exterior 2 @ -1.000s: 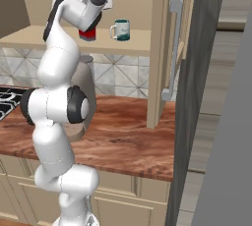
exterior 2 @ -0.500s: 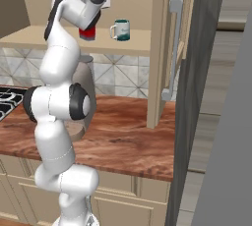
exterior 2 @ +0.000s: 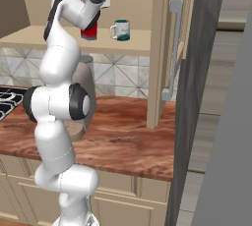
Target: Open the cabinet directly in front. Then move the liquor and the mug to the dining counter with the candle on it.
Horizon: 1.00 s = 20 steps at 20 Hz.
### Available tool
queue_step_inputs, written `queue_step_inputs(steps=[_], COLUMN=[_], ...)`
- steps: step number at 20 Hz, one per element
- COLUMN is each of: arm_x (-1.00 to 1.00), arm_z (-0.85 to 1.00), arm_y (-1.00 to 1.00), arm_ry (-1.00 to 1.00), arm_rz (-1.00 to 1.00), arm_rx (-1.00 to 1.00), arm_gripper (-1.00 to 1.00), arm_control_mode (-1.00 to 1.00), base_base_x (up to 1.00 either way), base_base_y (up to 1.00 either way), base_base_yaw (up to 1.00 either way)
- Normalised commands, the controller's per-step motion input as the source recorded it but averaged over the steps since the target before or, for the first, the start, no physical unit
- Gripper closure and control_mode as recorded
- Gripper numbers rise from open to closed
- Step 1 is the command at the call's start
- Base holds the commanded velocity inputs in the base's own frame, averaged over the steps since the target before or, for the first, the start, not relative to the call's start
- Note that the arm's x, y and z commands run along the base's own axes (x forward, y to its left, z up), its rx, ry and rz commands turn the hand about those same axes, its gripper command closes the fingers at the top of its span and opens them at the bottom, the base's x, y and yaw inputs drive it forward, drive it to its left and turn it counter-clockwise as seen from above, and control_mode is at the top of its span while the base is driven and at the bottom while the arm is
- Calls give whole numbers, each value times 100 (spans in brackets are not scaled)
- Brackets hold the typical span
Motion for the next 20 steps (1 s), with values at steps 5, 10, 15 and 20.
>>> queue_step_inputs(steps=[5, 10, 15, 20], arm_x=[-29, -58, -15, -92], arm_z=[0, 1, 0, 3], arm_y=[0, 0, 0, 0], arm_ry=[-6, -14, -1, -1], arm_rz=[0, -1, 0, 0], arm_rx=[0, 0, 0, 9], arm_gripper=[100, 100, 100, 100], arm_control_mode=[-100, -100, -100, -100], base_base_x=[0, 0, 0, 0], base_base_y=[0, 0, 0, 0], base_base_yaw=[0, 0, 0, 0])
